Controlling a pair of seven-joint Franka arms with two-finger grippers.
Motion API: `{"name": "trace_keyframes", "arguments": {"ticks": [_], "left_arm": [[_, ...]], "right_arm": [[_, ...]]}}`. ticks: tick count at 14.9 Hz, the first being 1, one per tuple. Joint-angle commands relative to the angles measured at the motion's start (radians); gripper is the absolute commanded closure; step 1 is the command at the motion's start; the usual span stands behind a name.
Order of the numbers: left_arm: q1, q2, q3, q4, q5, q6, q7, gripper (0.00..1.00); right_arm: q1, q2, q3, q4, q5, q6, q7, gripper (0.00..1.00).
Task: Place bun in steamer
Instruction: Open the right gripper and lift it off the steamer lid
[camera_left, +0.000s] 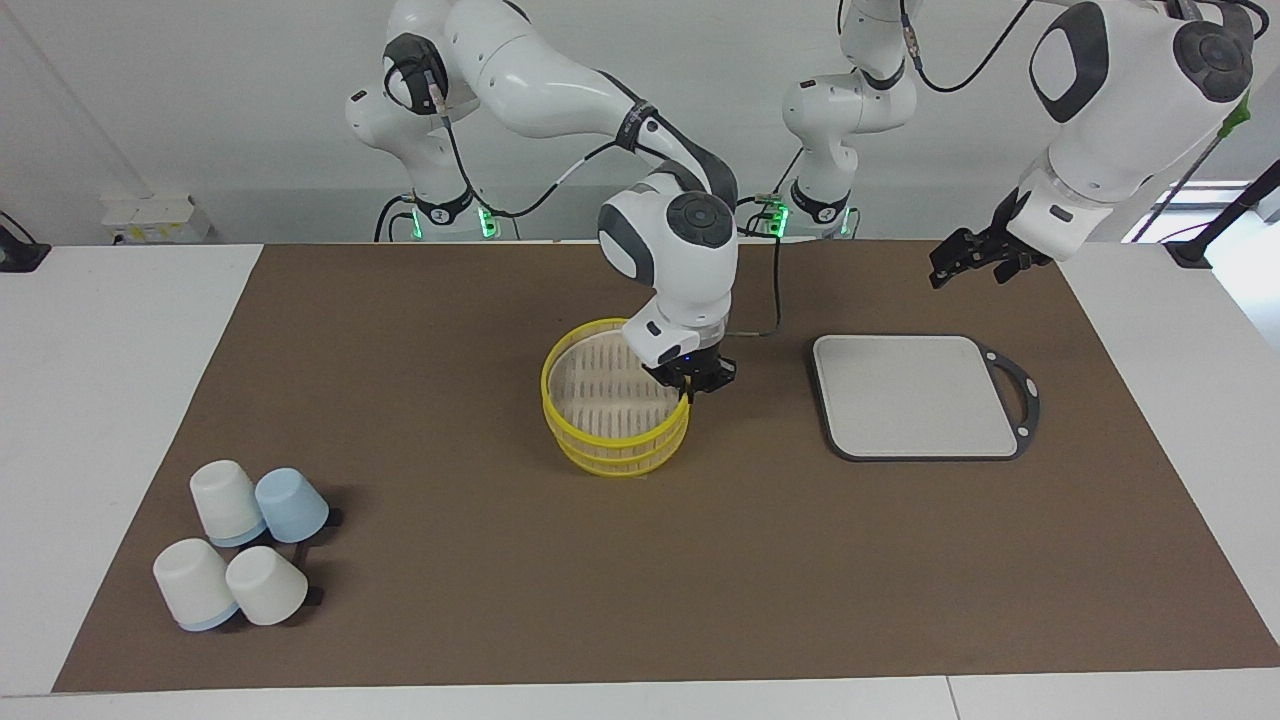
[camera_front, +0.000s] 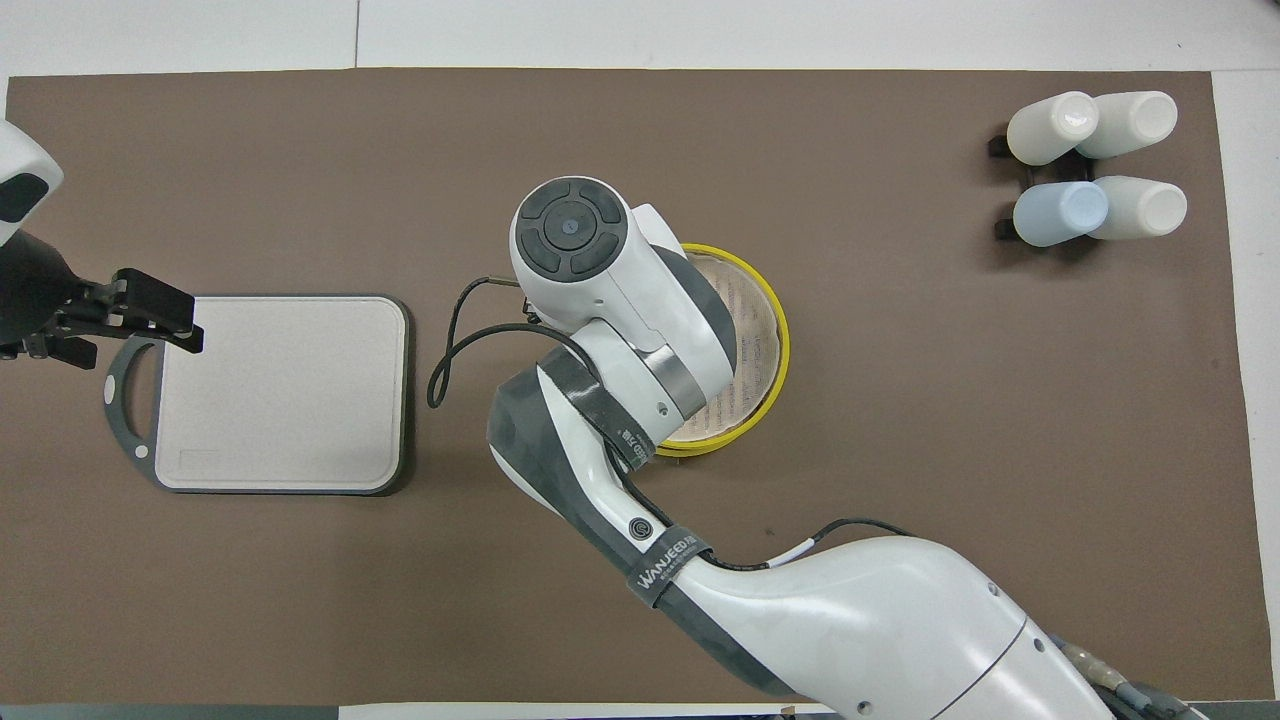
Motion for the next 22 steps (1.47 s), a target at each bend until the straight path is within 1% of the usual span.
{"name": "trace_keyframes", "arguments": {"ticks": [1,4,7,9,13,22], "left_arm": [[0.003,-0.044,0.000,-0.057,0.016,0.051,0.017,0.00],[-0.043,-0.040,0.044,-0.054,0.016,0.066,0.045,0.00],[-0.049,-0.038,0.046,-0.049,0.019,0.063,0.052,0.00],[-0.054,-0.039,0.040,-0.051,0.063,0.062,0.092,0.00],[-0.054,-0.041,0.040,-0.054,0.067,0.060,0.103,0.00],[-0.072,-0.041,0.048,-0.051,0.065,0.063,0.094,0.00]], "right_arm": [[0.007,-0.036,-0.003,-0.054,-0.009,0.017,-0.013,1.00],[0.016,-0.036,-0.003,-0.054,-0.005,0.022,-0.010,1.00],[0.021,-0.039,-0.003,-0.063,-0.005,0.023,-0.010,1.00],[0.022,-0.043,-0.003,-0.080,-0.005,0.040,-0.010,1.00],[0.021,-0.066,-0.003,-0.141,-0.005,0.089,-0.013,1.00],[0.010,-0.068,-0.003,-0.146,-0.005,0.094,-0.015,1.00]]}}
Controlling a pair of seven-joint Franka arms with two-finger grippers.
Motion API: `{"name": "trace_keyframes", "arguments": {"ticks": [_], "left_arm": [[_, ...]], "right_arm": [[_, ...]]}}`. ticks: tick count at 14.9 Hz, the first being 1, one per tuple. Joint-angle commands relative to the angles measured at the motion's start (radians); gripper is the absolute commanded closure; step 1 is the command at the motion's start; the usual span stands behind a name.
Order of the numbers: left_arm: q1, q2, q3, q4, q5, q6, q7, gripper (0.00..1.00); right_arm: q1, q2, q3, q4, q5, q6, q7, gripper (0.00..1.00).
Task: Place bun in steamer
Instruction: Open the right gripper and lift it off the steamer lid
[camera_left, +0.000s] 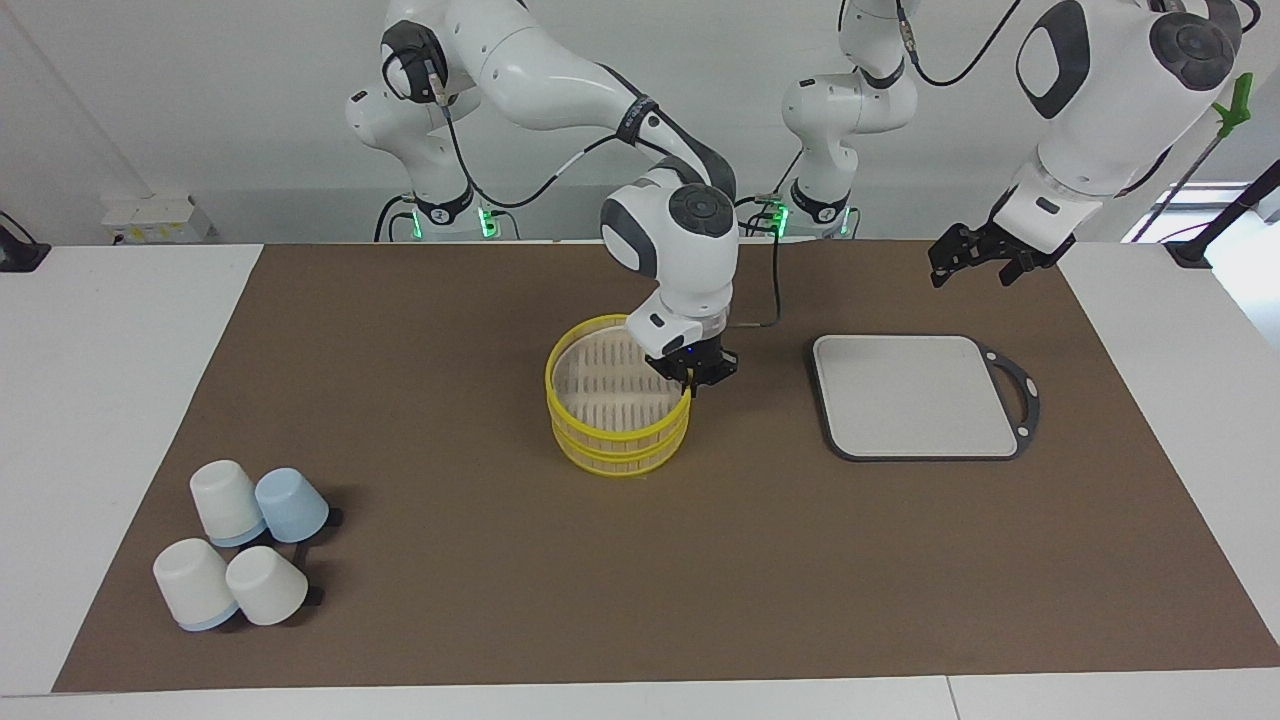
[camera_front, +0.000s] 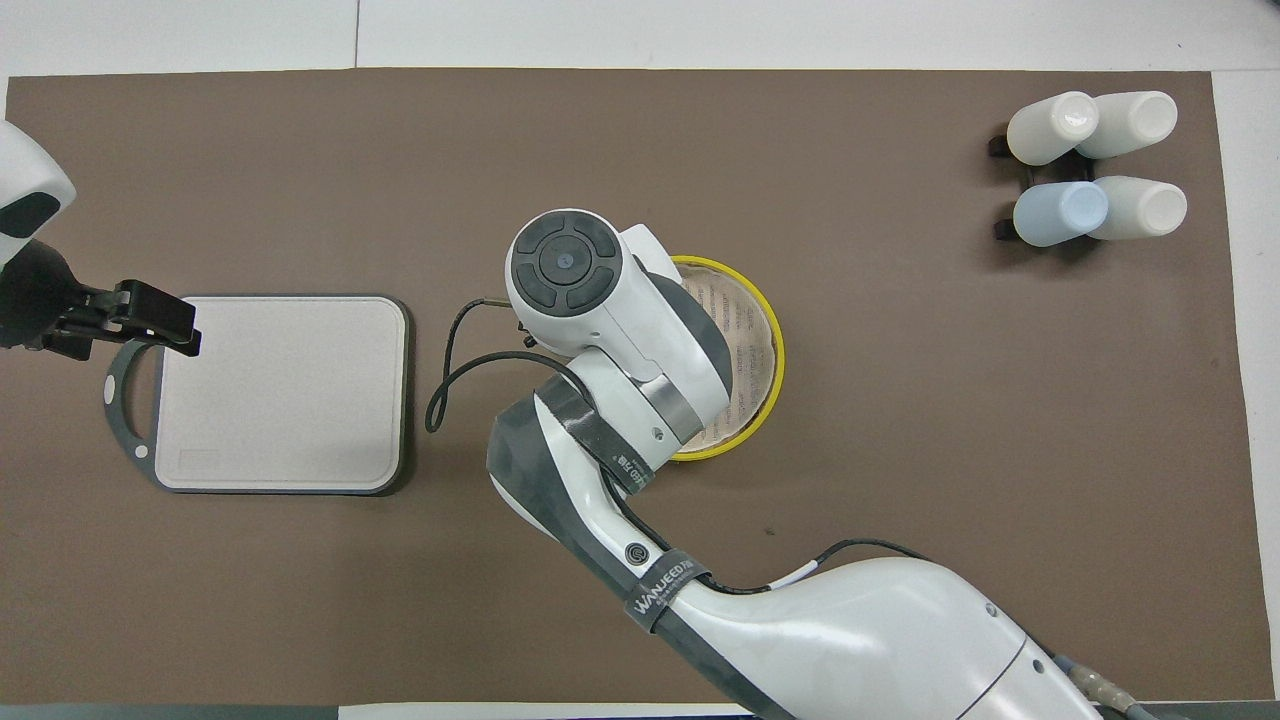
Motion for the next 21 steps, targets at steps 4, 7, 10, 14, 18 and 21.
{"name": "trace_keyframes", "arguments": {"ticks": [4,7,10,14,18,21], "left_arm": [[-0.038,-0.025,0.020,-0.028,0.019,0.027,0.010,0.00],[-0.038,-0.022,0.020,-0.019,0.019,0.039,0.016,0.00],[-0.038,-0.022,0.020,-0.021,0.019,0.086,0.018,0.00],[-0.050,-0.025,0.020,-0.027,0.019,0.093,0.013,0.00],[-0.038,-0.032,0.020,-0.030,0.019,0.085,0.013,0.00],[-0.035,-0.032,0.020,-0.031,0.019,0.084,0.013,0.00]], "right_arm": [[-0.010,-0.026,0.001,-0.057,-0.001,0.028,-0.015,0.01],[0.001,-0.031,0.001,-0.040,0.001,0.021,-0.016,0.00],[-0.037,-0.096,0.001,-0.031,0.012,0.007,-0.047,0.00],[-0.153,-0.219,-0.001,-0.043,0.012,-0.100,-0.209,0.00],[-0.294,-0.290,-0.002,-0.043,0.010,-0.235,-0.492,0.00],[-0.416,-0.339,-0.002,-0.047,0.010,-0.361,-0.767,0.00]]}}
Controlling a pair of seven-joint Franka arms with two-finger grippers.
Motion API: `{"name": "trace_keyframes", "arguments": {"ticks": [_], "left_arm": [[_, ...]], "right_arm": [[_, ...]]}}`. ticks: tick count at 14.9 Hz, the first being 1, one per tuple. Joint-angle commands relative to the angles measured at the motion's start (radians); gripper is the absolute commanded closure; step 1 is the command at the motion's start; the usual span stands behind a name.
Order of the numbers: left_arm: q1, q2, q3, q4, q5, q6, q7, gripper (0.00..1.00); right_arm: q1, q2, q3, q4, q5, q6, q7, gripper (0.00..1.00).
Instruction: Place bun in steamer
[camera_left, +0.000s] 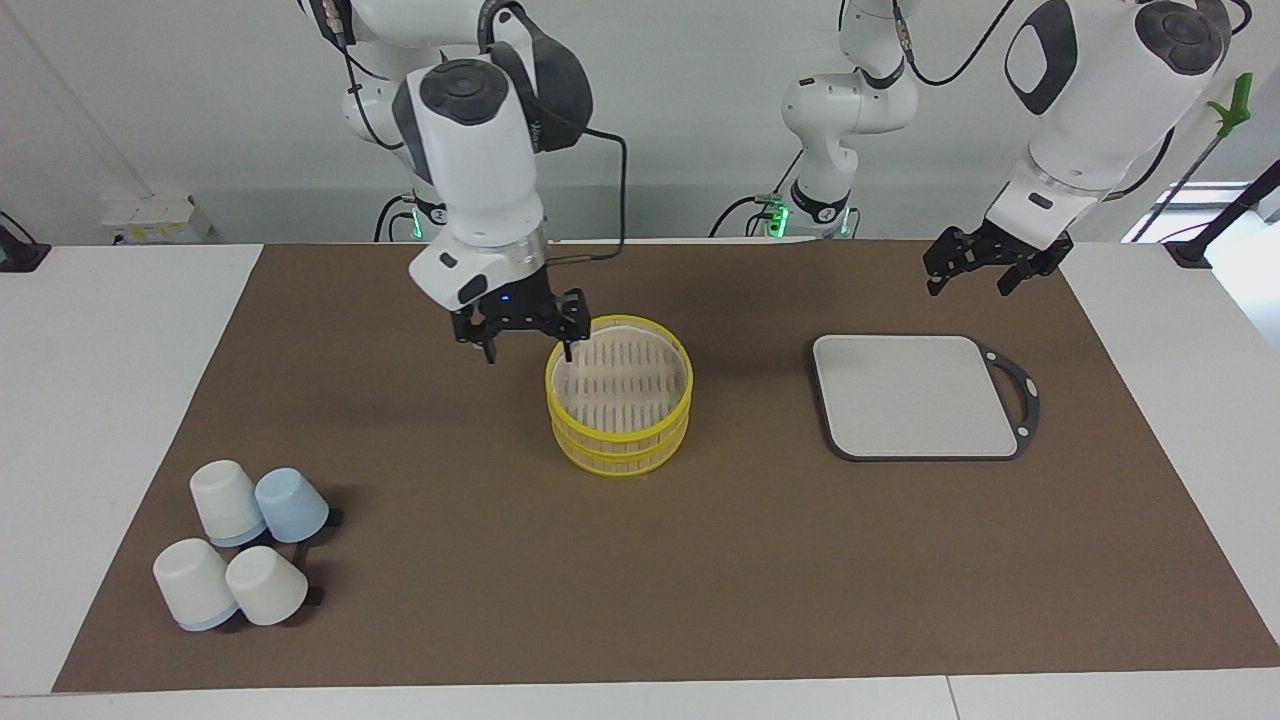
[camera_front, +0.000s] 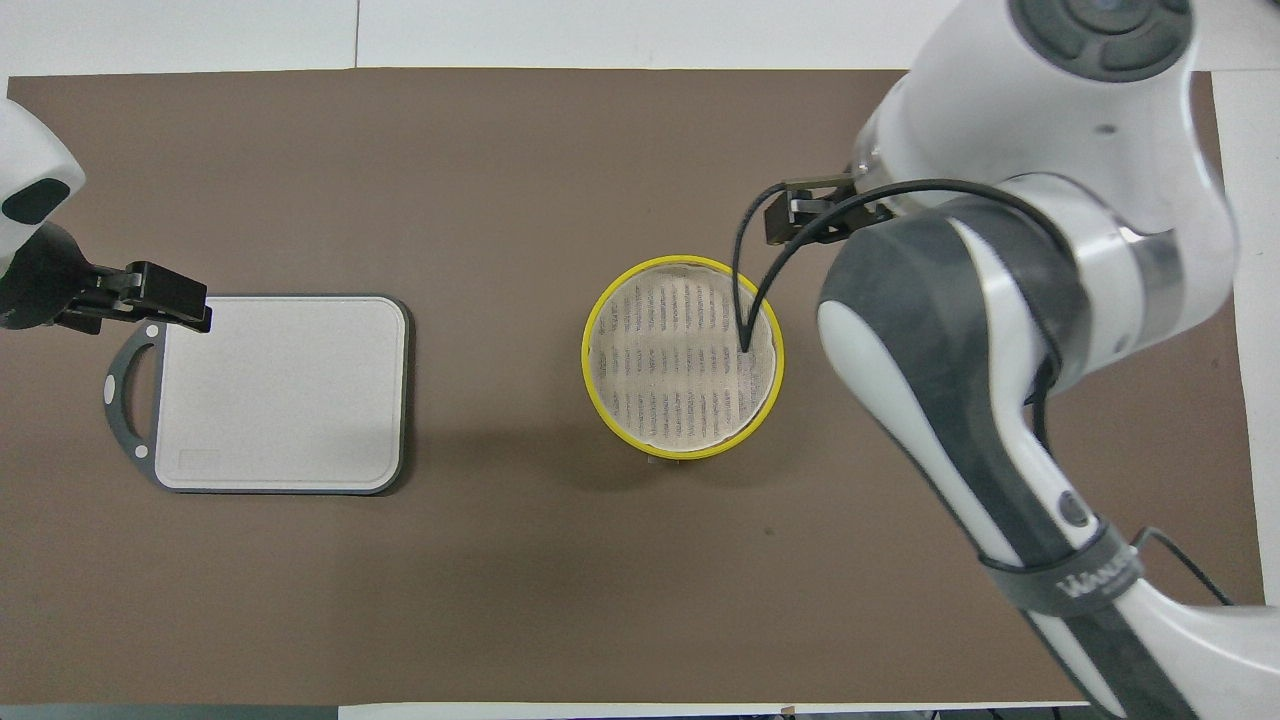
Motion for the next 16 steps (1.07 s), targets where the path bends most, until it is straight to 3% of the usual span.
{"name": "trace_keyframes", "arguments": {"ticks": [1,3,7,12,16], "left_arm": [[-0.006,-0.032,0.007,-0.032,0.019,0.011,0.009,0.00],[-0.006,-0.030,0.007,-0.032,0.019,0.012,0.009,0.00],[-0.006,-0.030,0.007,-0.032,0.019,0.011,0.009,0.00],[-0.006,-0.032,0.007,-0.032,0.019,0.011,0.009,0.00],[-0.006,-0.030,0.007,-0.032,0.019,0.011,0.009,0.00]], "right_arm": [[-0.098,-0.065,0.014,-0.046,0.010,-0.087,-0.202,0.00],[-0.155,-0.123,0.014,-0.108,0.010,-0.112,-0.265,0.00],[-0.236,-0.304,0.014,-0.368,0.010,0.018,-0.264,0.00],[-0.347,-0.300,0.012,-0.364,0.011,0.025,-0.267,0.00],[-0.364,-0.298,0.012,-0.360,0.011,0.029,-0.266,0.00]]}}
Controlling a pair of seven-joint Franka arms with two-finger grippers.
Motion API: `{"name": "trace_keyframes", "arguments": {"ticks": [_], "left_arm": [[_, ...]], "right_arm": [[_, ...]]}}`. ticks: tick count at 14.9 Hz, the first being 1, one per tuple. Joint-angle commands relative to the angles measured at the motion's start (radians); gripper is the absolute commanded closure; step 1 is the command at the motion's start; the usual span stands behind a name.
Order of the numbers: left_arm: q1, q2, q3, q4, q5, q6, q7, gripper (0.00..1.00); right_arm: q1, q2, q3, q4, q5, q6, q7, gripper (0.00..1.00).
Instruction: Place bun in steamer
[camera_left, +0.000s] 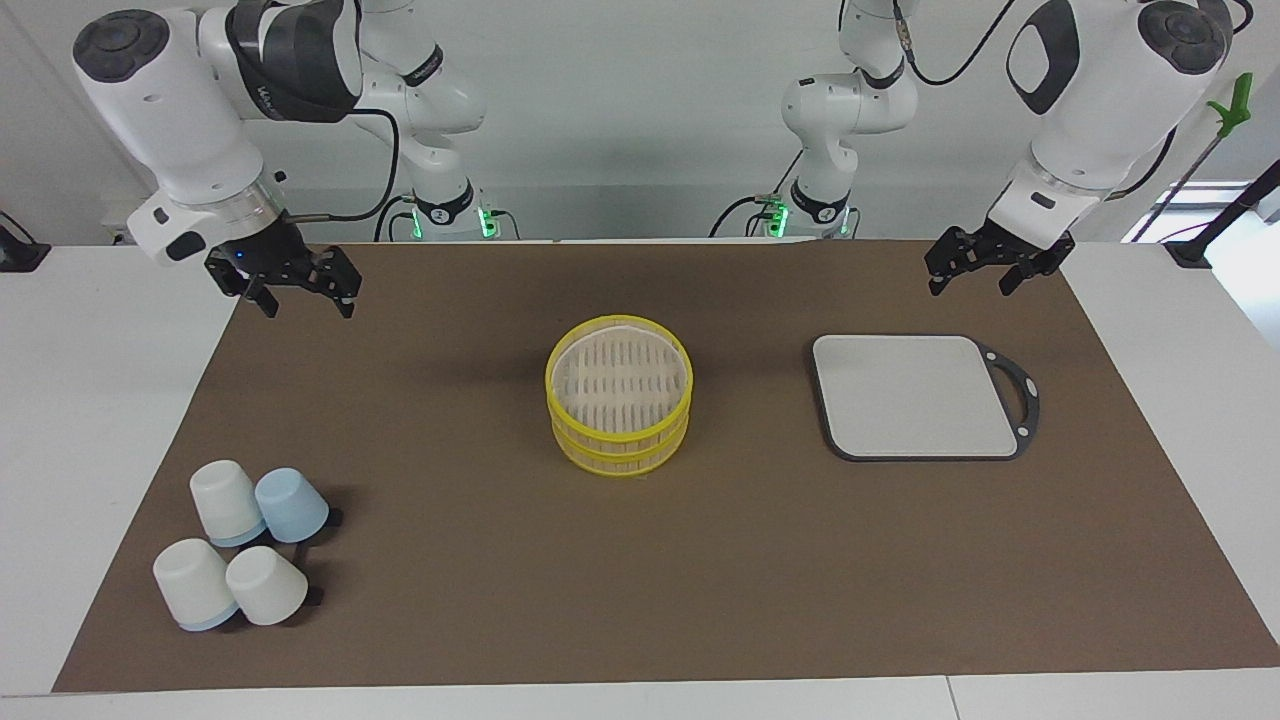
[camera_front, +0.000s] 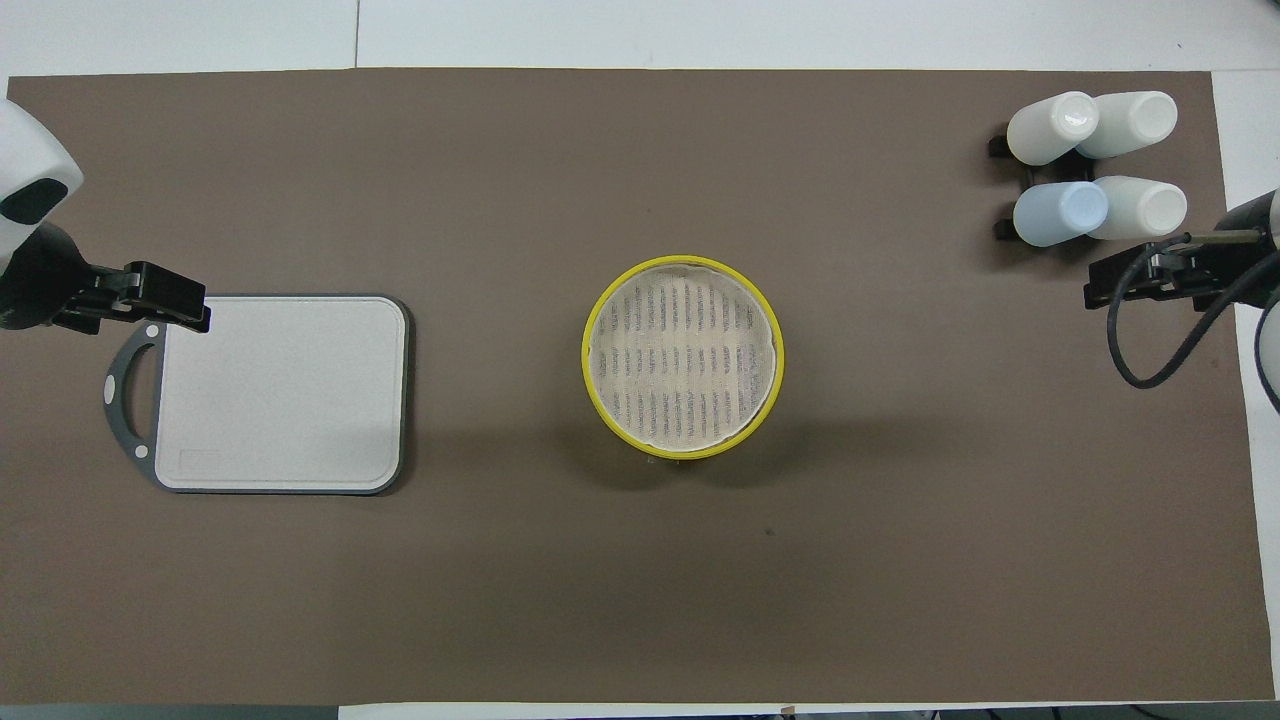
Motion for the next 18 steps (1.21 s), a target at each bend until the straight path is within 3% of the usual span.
{"name": "trace_keyframes", "arguments": {"ticks": [1,18], "left_arm": [[-0.006,-0.031,0.006,-0.032,0.020,0.011,0.009,0.00],[-0.006,-0.030,0.006,-0.032,0.019,0.012,0.009,0.00]], "right_arm": [[-0.015,-0.015,0.014,-0.024,0.009,0.024,-0.012,0.00],[-0.024,-0.016,0.014,-0.019,0.008,0.010,-0.011,0.00]]}}
